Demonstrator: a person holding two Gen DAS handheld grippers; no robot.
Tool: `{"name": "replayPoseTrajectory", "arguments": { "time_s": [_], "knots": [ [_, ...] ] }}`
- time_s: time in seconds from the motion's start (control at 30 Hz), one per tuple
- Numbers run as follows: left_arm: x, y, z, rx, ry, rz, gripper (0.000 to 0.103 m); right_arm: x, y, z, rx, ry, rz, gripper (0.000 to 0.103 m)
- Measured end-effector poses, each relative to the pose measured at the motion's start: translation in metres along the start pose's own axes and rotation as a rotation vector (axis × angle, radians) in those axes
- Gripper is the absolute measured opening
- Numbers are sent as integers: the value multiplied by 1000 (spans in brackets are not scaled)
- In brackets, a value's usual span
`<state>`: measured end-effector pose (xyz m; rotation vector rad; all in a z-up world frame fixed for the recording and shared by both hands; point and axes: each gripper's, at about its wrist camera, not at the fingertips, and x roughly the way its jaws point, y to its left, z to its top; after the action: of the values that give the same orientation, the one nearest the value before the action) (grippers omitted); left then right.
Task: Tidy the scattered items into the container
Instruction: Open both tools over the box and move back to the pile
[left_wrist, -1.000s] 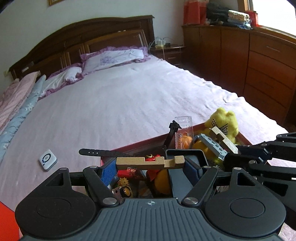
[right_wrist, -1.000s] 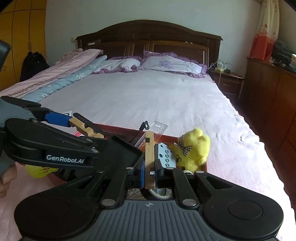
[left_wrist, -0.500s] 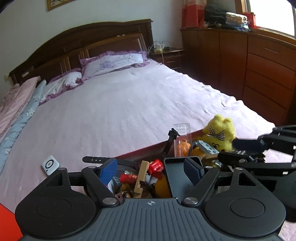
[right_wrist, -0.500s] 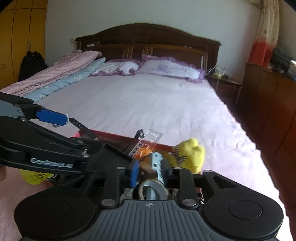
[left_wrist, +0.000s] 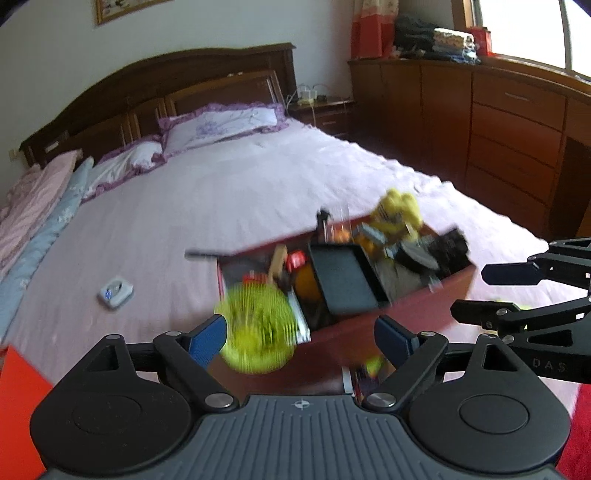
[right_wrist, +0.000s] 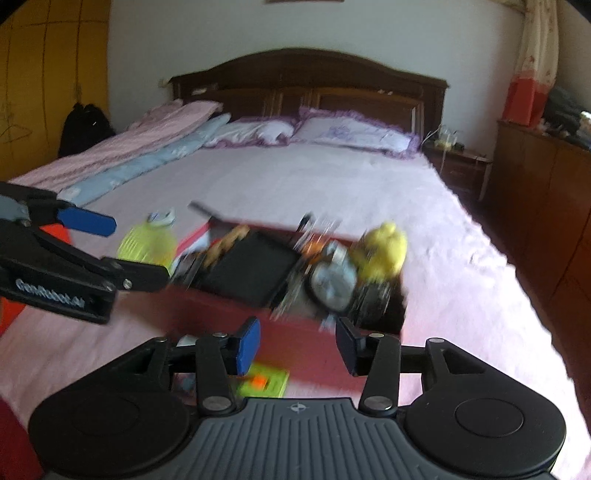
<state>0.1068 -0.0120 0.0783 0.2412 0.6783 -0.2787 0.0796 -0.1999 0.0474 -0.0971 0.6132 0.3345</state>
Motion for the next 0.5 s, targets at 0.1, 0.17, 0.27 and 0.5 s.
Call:
{"name": "replayPoseTrajectory", "arguments": {
  "time_s": [0.1,0.17,0.27,0.5],
  "knots": [
    [-12,-1,-29,-44,31,9,89,-18,13,-27,-9,16,37,51],
    [-18,-1,-49,-90,72,11,89,-28,23,-44,-20,30,67,53],
    [-28,1,-75,-147,105,-9,89,-32,36,-65,-33,65,86,53],
    [-43,5,-130,-226,192,-29,89,-36,47,-103,2,168,103,53]
  ]
}}
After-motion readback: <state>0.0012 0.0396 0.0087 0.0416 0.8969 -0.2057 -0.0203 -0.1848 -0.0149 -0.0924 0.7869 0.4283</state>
